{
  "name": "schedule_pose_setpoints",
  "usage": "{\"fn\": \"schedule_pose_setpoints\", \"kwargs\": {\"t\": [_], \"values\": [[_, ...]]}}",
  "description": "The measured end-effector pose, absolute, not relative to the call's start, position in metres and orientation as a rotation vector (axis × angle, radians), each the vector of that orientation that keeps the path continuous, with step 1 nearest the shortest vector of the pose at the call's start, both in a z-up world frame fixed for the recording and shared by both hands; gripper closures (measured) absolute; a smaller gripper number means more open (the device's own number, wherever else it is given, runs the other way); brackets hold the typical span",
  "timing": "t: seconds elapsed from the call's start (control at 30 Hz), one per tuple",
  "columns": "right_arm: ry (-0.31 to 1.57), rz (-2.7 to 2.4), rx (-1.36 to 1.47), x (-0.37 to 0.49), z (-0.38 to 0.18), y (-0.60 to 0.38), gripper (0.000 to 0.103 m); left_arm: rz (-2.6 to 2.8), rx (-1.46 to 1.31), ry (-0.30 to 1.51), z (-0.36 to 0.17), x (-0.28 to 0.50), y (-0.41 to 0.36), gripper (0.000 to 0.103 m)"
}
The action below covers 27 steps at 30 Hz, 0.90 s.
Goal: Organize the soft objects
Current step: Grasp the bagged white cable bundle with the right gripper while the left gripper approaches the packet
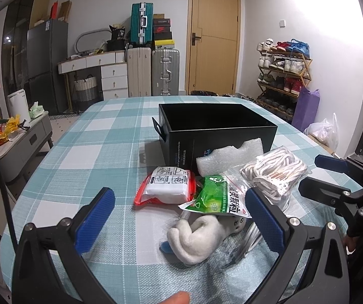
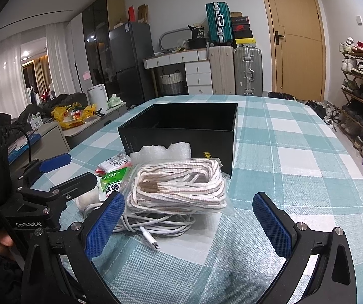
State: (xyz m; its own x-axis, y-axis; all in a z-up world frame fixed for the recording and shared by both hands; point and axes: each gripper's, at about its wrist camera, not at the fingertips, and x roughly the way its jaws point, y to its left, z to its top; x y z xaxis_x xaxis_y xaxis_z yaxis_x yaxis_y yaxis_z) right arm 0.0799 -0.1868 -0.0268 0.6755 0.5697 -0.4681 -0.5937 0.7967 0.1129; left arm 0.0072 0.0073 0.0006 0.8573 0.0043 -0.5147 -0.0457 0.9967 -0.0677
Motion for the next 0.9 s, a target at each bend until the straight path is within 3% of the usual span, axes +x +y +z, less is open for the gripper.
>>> {"fn": "schedule_pose_setpoints", "kwargs": {"t": [0.27, 0.5, 0.7, 0.9], "values": [[0.589, 0.680, 0.009, 0.097, -0.028, -0.181, 0.001, 0.027, -0.106, 0.572, 0.004, 0.017, 0.021, 0.000], [0.653, 0.724, 0.060, 0.115, -0.030, -0.177, 0.009, 0.032, -0.142, 0.610, 0.001, 0.032, 0.032, 0.000], [0.696, 0.746, 0.099, 0.127, -0.036, -0.171, 0.021, 0.033, -0.111, 0.652, -0.006, 0.041, 0.027, 0.000], [0.680, 0.758, 0.128, 0.125, -0.035, -0.178, 0.049, 0.032, -0.124, 0.662, -0.007, 0.042, 0.029, 0.000]]}}
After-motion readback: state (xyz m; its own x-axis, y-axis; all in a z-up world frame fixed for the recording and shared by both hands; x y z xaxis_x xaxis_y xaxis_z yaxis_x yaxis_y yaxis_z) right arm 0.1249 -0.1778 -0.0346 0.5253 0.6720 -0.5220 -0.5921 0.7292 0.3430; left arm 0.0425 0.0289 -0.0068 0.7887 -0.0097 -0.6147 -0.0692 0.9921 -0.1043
